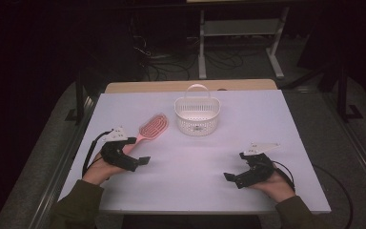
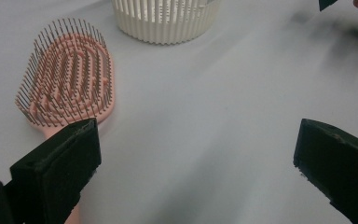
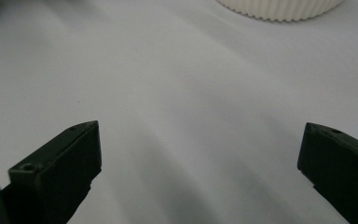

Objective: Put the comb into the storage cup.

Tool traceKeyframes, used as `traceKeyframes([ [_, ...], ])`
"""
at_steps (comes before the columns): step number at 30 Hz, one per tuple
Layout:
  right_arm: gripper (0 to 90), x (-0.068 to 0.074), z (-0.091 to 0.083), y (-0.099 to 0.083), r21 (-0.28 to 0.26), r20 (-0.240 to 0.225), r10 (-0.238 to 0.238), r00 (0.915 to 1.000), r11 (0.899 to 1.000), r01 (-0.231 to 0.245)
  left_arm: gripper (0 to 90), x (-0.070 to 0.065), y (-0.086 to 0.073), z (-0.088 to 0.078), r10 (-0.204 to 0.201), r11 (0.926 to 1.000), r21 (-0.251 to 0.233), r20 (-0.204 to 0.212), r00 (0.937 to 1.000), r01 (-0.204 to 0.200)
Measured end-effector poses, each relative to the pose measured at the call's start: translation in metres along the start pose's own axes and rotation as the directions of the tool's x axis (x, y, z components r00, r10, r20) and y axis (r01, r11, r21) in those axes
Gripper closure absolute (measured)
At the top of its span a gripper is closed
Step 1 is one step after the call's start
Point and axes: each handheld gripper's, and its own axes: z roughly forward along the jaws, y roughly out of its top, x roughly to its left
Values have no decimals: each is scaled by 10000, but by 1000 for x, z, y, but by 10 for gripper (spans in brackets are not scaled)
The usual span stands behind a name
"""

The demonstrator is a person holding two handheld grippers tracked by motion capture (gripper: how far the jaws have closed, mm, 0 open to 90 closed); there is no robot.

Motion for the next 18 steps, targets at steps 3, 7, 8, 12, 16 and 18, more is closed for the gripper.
traceKeyframes([
  [3, 0, 0, -1, 0, -23, -3, 24, 10000, 10000, -24, 6, 1, 3, 0, 19, 10000, -67, -46, 10000, -19],
  [7, 0, 0, -1, 0, -25, -1, 9, 10000, 10000, -9, 6, 2, 6, 0, 45, 9999, -95, -80, 10000, -46],
  [8, 0, 0, -1, 0, -27, -3, 14, 10000, 10000, -14, 6, 2, 7, 0, 24, 10000, -72, -90, 10000, -25],
  [12, 0, 0, -1, 0, -47, 7, 23, 10000, 10000, -23, 29, 4, 10, 0, 56, 9999, -104, -71, 10000, -57],
  [16, 0, 0, -1, 0, -53, 16, 40, 10000, 10000, -40, 40, 7, 14, 1, 110, 9999, -110, -160, 9998, -112],
  [18, 0, 0, -1, 0, -67, 14, 49, 10000, 10000, -49, 38, 8, 16, 0, 100, 9999, -116, -196, 9998, -102],
])
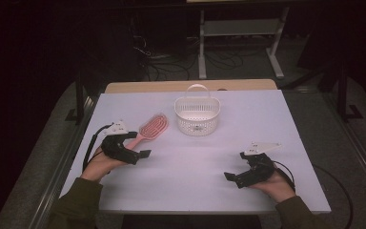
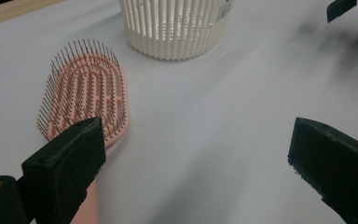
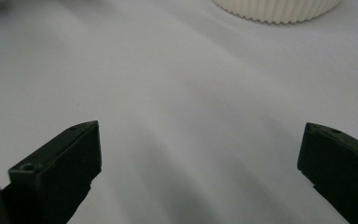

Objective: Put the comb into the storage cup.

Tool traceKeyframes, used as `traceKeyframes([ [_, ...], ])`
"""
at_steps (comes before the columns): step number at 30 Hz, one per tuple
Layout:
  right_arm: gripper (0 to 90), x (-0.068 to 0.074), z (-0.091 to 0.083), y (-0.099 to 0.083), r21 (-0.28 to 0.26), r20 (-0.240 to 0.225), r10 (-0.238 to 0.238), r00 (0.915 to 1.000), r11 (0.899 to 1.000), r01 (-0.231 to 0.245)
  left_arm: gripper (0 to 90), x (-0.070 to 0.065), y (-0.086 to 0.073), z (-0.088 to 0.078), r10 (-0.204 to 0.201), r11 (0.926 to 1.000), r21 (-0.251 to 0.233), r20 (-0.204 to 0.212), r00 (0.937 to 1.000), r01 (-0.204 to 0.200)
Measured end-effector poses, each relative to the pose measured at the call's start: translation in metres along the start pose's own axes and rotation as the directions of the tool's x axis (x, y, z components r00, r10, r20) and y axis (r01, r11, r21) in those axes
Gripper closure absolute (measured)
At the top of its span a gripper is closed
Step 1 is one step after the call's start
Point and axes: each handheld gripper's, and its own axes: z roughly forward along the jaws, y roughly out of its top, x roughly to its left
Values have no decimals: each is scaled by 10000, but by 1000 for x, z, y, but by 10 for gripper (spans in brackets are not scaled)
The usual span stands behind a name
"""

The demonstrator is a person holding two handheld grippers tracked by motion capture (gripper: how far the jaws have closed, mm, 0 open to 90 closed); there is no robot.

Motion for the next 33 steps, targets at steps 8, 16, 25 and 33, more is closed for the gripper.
traceKeyframes([
  [8, 0, 0, 0, 0, -12, 8, -3, 10000, 10000, 3, 0, 4, 5, 3, -92, 9998, 145, -154, 9998, 95],
  [16, 0, -1, -1, 0, -51, 19, -1, 10000, 10000, 1, 0, 7, 15, 6, 74, 9997, 238, -165, 9998, -70],
  [25, 0, -1, -1, 0, -82, 15, 2, 10000, 10000, -2, 0, 13, 25, 9, 107, 9997, 227, -212, 9997, -102],
  [33, 0, -1, -1, 0, -86, 9, 17, 10000, 10000, -17, 0, 19, 33, 11, 184, 9994, 303, -236, 9996, -177],
])
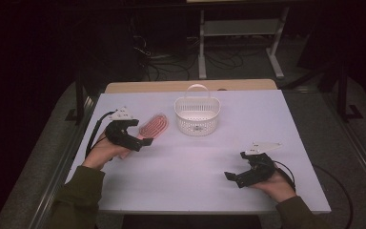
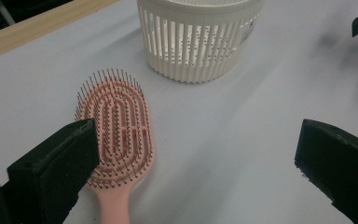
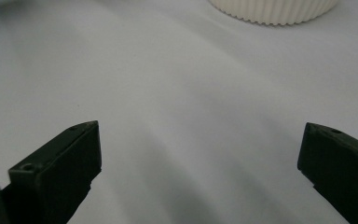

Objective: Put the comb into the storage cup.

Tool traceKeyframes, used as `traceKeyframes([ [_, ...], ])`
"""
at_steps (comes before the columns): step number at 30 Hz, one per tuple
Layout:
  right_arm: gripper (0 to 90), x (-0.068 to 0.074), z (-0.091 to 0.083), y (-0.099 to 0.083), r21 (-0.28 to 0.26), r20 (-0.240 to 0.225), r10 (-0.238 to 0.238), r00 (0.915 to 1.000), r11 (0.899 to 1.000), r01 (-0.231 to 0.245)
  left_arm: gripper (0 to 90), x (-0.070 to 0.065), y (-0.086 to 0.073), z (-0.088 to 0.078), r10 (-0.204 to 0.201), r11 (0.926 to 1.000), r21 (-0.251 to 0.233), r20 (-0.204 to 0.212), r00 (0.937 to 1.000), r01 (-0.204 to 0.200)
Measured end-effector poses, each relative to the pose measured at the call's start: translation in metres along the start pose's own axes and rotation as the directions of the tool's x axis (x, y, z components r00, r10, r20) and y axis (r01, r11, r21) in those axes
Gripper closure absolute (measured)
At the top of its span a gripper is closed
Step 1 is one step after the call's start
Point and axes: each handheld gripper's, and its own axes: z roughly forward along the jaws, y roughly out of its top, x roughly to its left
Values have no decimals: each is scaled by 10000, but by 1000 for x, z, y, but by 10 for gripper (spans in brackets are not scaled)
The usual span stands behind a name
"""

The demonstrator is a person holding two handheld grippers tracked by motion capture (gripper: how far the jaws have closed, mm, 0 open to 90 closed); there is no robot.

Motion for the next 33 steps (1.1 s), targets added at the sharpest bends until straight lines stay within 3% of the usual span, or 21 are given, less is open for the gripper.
traceKeyframes([
  [12, 0, 0, 0, 0, -6, -12, 42, 10000, 10000, -42, 0, 8, 10, 6, 147, 9996, 250, -105, 9998, -144],
  [20, 0, 0, 0, 0, -12, 15, 80, 10000, 10000, -80, 0, 15, 15, 10, 120, 9999, 118, -236, 9997, -117],
  [33, 0, 0, 0, -1, -6, 118, 173, 9998, 9999, -173, 0, 30, 10, 7, -20, 9998, 182, -705, 9975, 33],
])
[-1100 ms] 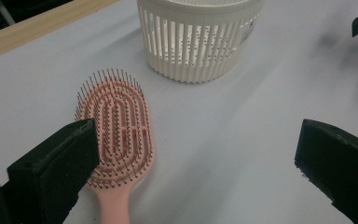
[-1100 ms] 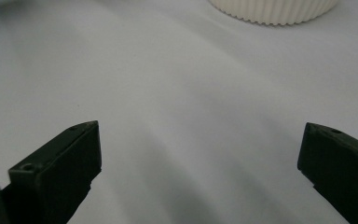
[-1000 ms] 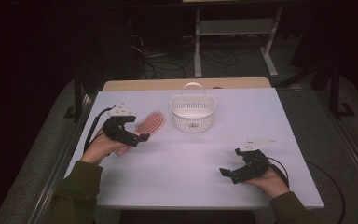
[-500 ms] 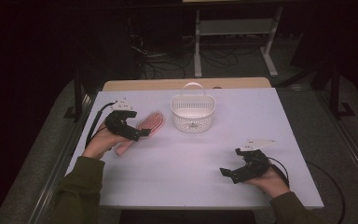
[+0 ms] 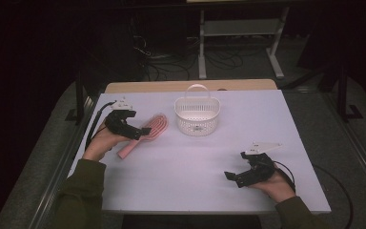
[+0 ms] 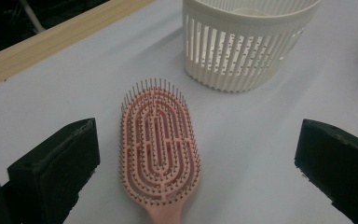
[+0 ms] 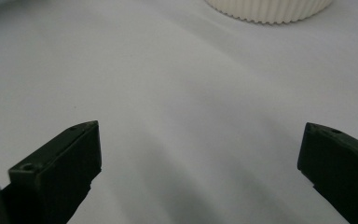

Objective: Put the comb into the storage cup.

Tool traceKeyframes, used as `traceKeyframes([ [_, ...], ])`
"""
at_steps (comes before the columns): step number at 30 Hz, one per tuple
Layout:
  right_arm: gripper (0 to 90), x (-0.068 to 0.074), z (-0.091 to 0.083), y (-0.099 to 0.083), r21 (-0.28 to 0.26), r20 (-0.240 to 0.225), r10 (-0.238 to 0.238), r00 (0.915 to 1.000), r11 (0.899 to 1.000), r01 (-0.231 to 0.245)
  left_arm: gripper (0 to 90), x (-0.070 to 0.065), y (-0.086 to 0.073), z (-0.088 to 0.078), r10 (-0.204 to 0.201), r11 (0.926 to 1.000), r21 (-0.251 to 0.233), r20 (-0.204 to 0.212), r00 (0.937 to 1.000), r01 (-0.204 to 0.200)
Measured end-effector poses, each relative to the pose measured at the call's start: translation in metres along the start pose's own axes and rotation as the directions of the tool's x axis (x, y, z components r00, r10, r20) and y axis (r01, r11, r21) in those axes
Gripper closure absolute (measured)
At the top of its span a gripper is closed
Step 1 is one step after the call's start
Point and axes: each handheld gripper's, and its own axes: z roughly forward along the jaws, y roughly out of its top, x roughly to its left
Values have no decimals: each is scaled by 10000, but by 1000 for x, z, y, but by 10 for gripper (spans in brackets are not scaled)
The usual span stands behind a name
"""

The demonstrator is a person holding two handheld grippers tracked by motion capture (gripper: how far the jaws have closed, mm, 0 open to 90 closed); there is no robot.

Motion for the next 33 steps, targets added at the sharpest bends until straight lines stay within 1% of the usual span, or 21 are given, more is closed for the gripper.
traceKeyframes([
  [7, 0, -1, 0, -1, 1, -6, 60, 10000, 10000, -60, 0, 8, -4, 0, -245, 9996, 114, -185, 9995, 247],
  [10, 0, -1, 0, -2, 15, 4, 34, 10000, 10000, -34, 0, 9, -6, 1, -300, 9992, 270, -378, 9988, 310],
  [17, 0, 0, 0, -2, 2, 31, 24, 10000, 10000, -24, 0, 13, -8, 2, -453, 9970, 606, -588, 9972, 488],
  [22, 0, -1, 0, -2, -1, 30, 17, 10000, 10000, -17, 0, 14, -10, 2, -438, 9963, 713, -565, 9974, 478],
  [30, 0, -1, -1, -2, -18, 20, 33, 10000, 10000, -33, 0, 13, -11, 6, -392, 9930, 1078, -771, 9963, 474],
  [33, 0, -1, -1, -2, 0, 24, 9, 10000, 10000, -9, 0, 14, -12, 7, -402, 9923, 1138, -815, 9959, 493],
])
